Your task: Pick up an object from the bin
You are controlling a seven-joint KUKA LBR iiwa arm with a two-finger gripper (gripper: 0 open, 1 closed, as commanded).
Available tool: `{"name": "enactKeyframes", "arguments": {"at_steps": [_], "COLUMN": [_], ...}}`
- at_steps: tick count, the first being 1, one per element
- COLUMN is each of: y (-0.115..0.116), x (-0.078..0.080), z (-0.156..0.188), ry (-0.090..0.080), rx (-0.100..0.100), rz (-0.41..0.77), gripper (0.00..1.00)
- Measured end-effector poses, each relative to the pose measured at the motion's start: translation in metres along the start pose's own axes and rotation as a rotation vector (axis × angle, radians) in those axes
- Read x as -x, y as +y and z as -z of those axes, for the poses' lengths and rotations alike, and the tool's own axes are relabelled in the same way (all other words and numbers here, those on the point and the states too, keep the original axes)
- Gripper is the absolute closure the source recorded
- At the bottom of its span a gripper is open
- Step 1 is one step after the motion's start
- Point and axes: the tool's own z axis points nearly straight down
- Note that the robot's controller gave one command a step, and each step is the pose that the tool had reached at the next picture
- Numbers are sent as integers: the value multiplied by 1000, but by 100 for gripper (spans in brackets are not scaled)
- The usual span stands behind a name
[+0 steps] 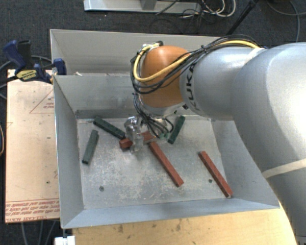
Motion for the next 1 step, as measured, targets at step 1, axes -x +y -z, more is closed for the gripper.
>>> {"name": "enactKeyframes", "arguments": {"at_steps": [1], "y": [-51], "x": [-17], "z": [138], "ry": [-7], "rx": [-4], "rz": [27], "gripper": [100]}}
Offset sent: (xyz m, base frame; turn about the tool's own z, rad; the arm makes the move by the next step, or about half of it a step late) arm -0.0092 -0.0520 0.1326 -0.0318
